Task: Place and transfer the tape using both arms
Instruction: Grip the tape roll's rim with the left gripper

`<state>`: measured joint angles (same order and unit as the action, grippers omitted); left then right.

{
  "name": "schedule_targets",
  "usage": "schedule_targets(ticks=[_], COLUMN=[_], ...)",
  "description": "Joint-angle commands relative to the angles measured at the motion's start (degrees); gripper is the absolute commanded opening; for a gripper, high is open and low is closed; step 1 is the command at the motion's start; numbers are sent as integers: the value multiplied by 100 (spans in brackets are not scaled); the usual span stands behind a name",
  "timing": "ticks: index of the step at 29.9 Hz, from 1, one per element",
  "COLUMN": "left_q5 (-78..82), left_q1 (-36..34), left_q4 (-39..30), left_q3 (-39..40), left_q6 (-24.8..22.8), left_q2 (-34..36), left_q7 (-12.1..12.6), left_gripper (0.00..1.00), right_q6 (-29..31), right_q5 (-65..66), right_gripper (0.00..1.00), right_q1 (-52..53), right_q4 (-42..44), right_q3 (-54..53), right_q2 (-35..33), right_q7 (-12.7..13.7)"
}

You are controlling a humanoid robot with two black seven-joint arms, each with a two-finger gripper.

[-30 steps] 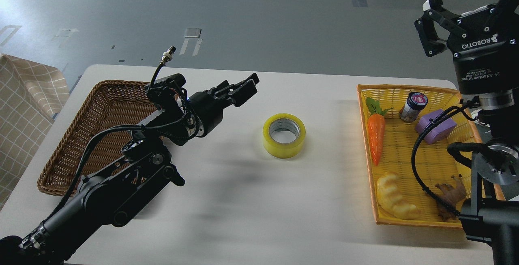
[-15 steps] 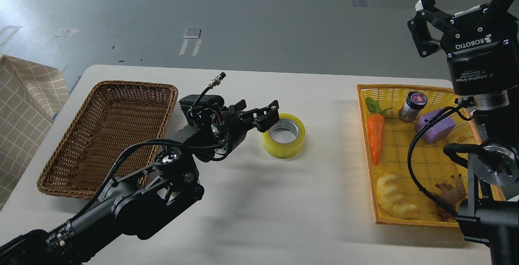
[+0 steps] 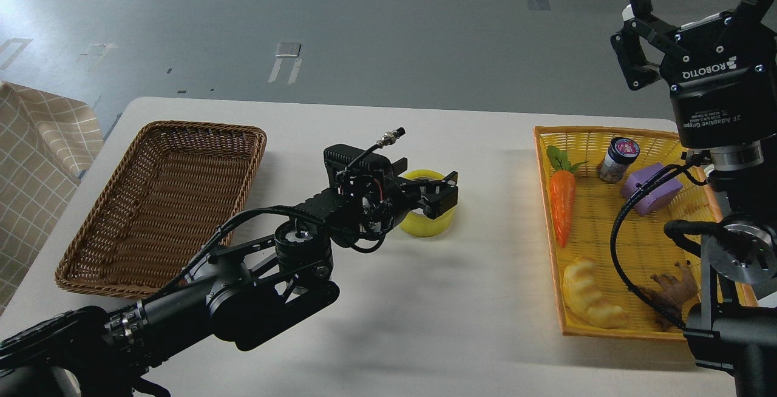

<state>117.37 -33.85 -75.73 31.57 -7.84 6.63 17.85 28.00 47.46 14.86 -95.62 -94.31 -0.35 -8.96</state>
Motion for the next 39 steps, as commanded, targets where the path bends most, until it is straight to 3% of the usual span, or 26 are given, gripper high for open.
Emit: schedule_targets(ticks=[1,18,39], left_q5=[-12,-47,-232], left_q1=[-183,-315,-236], left_q4=[128,620,954], left_q3=[-2,24,7], left_q6=[-42,-244,-244], left_q2=[5,-13,-347], left_q7=[113,474,571], left_gripper=[98,98,98], right_q6=[0,0,0], right_q5=[0,0,0], right_gripper=[100,100,100], right_q1=[8,-1,-9], right_q4=[-1,26,34], right_q3=[0,0,9], right_q2=[0,0,-9], right_q7=[0,0,0])
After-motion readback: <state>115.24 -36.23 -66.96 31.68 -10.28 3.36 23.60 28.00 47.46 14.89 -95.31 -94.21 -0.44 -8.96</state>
